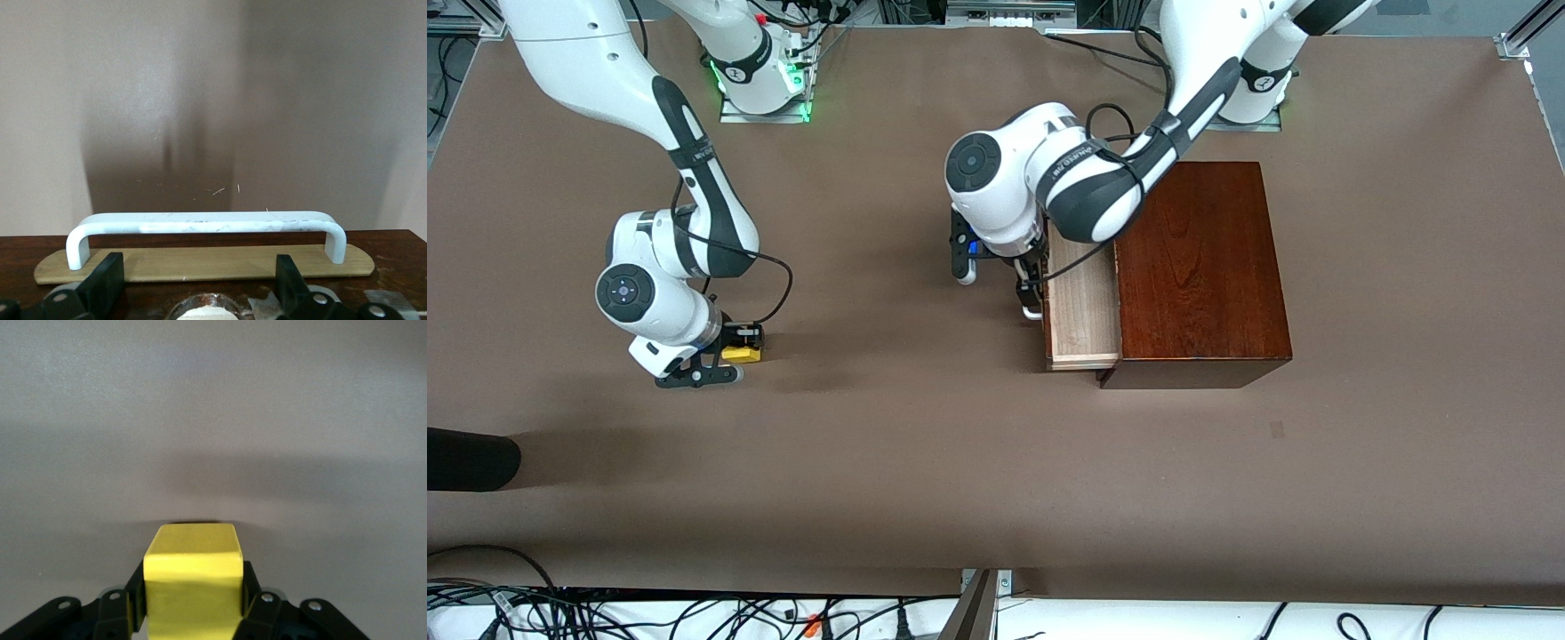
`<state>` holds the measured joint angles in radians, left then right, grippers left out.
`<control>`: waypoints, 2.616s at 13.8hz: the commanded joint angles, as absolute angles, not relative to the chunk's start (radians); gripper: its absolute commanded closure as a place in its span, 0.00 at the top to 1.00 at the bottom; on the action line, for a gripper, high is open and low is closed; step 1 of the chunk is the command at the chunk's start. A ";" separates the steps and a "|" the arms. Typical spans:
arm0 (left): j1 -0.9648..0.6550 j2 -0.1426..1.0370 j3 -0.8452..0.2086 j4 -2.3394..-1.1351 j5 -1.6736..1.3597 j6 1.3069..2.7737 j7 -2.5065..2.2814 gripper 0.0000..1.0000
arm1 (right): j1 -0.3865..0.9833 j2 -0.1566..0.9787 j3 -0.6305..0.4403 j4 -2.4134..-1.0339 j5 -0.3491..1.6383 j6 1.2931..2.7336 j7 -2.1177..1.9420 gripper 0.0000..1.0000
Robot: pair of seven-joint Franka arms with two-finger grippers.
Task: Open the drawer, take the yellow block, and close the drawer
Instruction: 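Push the drawer shut with the left gripper, then raise the left gripper away from the closed drawer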
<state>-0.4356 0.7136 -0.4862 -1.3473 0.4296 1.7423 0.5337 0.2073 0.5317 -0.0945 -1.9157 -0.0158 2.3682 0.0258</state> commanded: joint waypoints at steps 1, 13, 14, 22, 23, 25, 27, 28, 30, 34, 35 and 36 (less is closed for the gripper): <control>-0.385 0.626 -0.472 -1.451 0.469 1.724 0.574 1.00 | 0.186 0.537 -0.072 -1.901 -0.026 2.364 0.028 0.14; -0.284 0.525 -0.479 -1.611 0.466 1.657 0.562 1.00 | 0.184 0.525 -0.072 -1.899 -0.025 2.353 0.026 0.62; -0.299 0.529 -0.480 -1.595 0.462 1.664 0.546 1.00 | 0.184 0.525 -0.072 -1.899 -0.025 2.353 0.025 0.71; -0.335 0.477 -0.486 -1.359 0.290 1.661 0.077 1.00 | 0.184 0.488 -0.071 -1.899 -0.025 2.352 0.018 1.00; -0.330 0.439 -0.480 -1.353 0.285 1.660 0.055 1.00 | 0.184 0.467 -0.072 -1.901 -0.025 2.350 0.017 1.00; -0.305 0.373 -0.469 -1.342 0.287 1.637 0.031 1.00 | 0.184 0.414 -0.072 -1.899 -0.023 2.309 0.018 1.00; -0.250 0.351 -0.472 -1.290 0.284 1.582 0.014 1.00 | 0.173 0.349 -0.072 -1.899 -0.028 2.283 0.017 1.00; -0.224 0.351 -0.476 -1.252 0.282 1.528 0.000 1.00 | 0.166 0.313 -0.072 -1.898 -0.025 2.283 0.018 1.00; -0.178 0.341 -0.476 -1.229 0.259 1.467 -0.082 1.00 | 0.161 0.231 -0.071 -1.888 -0.020 2.199 0.026 1.00; -0.092 0.244 -0.415 -1.258 0.187 1.448 -0.133 1.00 | 0.161 0.054 -0.069 -1.845 -0.017 1.984 0.028 1.00; -0.110 0.226 -0.340 -1.265 0.169 1.442 -0.136 1.00 | 0.161 0.016 -0.069 -1.835 -0.017 1.944 0.023 1.00; -0.113 0.209 -0.280 -1.278 0.119 1.437 -0.135 1.00 | 0.161 -0.003 -0.071 -1.804 -0.017 1.874 0.023 1.00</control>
<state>-0.0993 0.2700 -0.3789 -1.2336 0.1914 1.4500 -0.1197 0.1805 0.0539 -0.0900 -1.8205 -0.0157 1.9614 0.0252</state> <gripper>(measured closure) 0.000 0.000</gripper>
